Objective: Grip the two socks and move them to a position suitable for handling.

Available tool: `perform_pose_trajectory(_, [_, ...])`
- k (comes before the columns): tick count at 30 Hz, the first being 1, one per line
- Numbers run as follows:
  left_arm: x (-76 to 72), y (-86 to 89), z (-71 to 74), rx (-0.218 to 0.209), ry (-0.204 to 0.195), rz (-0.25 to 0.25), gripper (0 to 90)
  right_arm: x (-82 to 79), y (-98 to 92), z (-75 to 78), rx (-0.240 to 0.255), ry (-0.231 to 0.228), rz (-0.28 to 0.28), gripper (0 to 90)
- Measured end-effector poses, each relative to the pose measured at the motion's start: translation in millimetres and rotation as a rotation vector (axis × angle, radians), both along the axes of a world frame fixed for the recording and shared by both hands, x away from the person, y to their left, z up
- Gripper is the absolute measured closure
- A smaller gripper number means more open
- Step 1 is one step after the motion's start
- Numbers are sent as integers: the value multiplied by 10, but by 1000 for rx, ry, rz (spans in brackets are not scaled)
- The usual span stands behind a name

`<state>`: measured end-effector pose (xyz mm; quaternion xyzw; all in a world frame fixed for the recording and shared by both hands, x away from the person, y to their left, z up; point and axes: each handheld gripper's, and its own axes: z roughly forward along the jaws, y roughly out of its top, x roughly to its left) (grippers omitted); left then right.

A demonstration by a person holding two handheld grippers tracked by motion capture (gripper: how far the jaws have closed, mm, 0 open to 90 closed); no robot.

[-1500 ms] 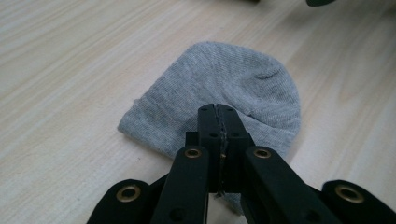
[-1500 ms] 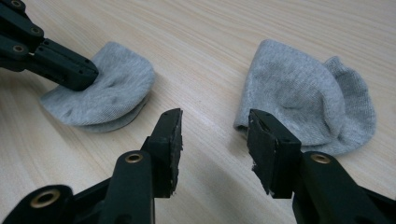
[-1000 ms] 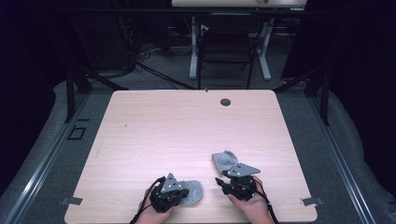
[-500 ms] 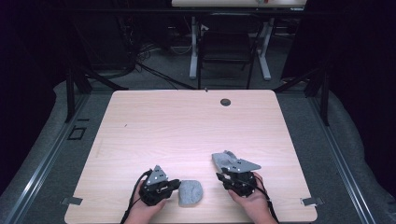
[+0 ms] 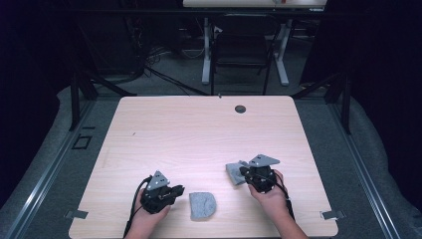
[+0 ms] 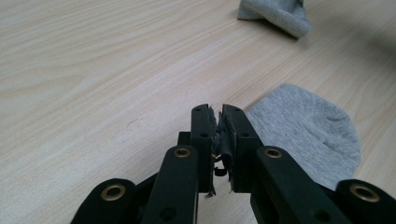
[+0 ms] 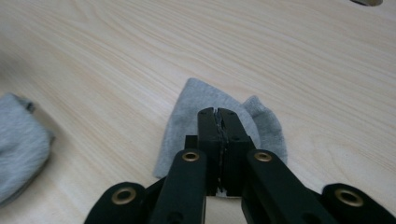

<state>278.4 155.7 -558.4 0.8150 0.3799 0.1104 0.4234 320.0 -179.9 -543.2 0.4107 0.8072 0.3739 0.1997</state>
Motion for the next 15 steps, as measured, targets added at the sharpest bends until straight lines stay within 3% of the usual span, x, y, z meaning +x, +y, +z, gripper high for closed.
perform_pose_trajectory(11, [-24, -57, -30, 10, 3, -25, 745, 89, 87, -253, -53, 69, -1, 900])
perform_pose_trajectory(15, [-20, -55, -32, 18, -2, -33, 736, 74, 123, -312, -61, 67, 5, 900])
